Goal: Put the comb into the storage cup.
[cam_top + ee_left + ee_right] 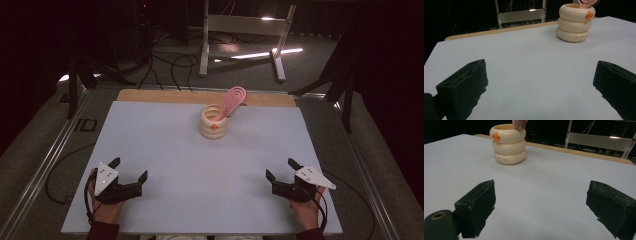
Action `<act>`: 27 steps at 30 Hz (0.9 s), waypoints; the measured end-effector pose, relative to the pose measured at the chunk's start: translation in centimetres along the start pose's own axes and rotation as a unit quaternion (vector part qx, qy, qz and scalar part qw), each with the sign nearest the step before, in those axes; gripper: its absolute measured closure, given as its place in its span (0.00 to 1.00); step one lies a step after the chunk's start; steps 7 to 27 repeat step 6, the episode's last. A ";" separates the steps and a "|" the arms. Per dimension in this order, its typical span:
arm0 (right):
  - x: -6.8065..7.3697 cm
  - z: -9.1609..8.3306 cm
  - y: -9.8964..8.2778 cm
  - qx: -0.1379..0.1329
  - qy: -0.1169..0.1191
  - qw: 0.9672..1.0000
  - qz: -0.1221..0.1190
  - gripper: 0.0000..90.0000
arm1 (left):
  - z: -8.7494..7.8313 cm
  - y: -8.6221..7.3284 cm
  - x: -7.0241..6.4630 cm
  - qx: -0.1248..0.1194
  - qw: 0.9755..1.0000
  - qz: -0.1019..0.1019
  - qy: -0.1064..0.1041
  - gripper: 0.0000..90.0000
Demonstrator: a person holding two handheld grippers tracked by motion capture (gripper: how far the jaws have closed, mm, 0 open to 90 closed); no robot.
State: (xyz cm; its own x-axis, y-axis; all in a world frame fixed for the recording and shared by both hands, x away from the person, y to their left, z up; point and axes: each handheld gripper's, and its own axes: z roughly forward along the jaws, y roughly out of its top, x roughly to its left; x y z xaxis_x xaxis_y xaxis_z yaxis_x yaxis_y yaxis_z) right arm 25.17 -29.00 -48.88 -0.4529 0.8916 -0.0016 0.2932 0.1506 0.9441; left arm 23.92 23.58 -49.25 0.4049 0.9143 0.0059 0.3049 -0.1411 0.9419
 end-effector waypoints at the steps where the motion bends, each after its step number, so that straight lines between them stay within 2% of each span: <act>1: 0.0 0.0 0.0 0.000 0.001 1.000 0.000 0.10 | 0.0 0.0 0.0 0.000 1.000 0.000 0.000 0.00; 27: 0.1 0.1 0.0 0.001 0.004 1.000 0.000 0.10 | -0.1 0.0 0.2 -0.001 1.000 -0.001 0.004 0.00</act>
